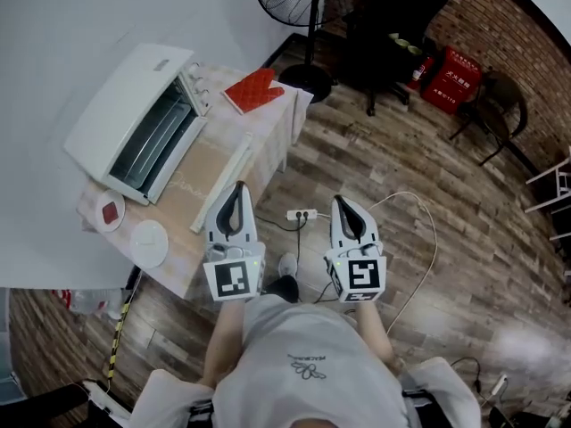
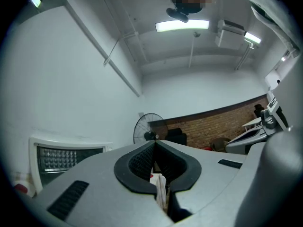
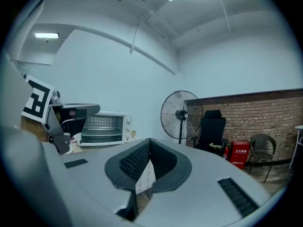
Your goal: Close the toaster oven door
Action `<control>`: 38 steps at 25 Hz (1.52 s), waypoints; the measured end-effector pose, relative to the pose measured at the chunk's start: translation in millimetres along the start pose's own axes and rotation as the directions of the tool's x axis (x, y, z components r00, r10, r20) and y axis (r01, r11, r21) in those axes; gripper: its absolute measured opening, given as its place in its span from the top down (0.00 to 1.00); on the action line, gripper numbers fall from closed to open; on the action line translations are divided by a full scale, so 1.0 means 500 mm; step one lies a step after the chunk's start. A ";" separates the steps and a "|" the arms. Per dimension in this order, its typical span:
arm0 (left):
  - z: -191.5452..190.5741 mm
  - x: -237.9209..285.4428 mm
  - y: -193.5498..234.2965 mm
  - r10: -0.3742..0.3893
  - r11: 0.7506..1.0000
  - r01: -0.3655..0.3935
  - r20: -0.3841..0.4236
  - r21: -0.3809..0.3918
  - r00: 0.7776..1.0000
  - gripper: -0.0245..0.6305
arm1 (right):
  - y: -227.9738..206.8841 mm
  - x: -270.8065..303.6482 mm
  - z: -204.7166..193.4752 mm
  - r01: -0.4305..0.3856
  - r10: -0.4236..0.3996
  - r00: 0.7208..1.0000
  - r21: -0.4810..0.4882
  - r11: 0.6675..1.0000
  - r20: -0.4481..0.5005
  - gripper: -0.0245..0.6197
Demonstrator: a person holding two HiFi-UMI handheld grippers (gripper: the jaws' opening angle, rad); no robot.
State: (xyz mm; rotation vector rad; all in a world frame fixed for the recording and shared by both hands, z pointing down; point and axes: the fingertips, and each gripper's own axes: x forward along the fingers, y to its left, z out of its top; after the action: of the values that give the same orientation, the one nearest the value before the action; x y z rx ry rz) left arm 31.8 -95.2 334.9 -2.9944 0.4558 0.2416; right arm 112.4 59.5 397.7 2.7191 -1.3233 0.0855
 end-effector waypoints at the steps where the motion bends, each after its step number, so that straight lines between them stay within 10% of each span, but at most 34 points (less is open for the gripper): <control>1: 0.000 0.021 0.010 0.001 1.000 -0.001 0.004 -0.008 1.000 0.94 | -0.003 0.025 0.010 -0.005 0.005 1.000 0.006 1.000 0.003 0.95; 19: -0.006 0.161 0.092 0.104 0.995 -0.104 0.008 0.005 0.995 0.94 | 0.009 0.257 0.068 -0.195 0.194 0.980 0.043 0.980 0.035 0.95; 38: 0.020 0.209 0.096 0.359 0.929 -0.361 0.034 0.087 0.933 0.94 | -0.037 0.368 0.080 -0.497 0.490 0.868 0.173 0.851 0.080 0.95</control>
State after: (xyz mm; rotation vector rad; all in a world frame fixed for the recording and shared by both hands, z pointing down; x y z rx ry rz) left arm 114.3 -169.6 303.5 -2.7955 0.9872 0.2666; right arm 240.5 -78.2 375.2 2.4458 -2.0952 0.2210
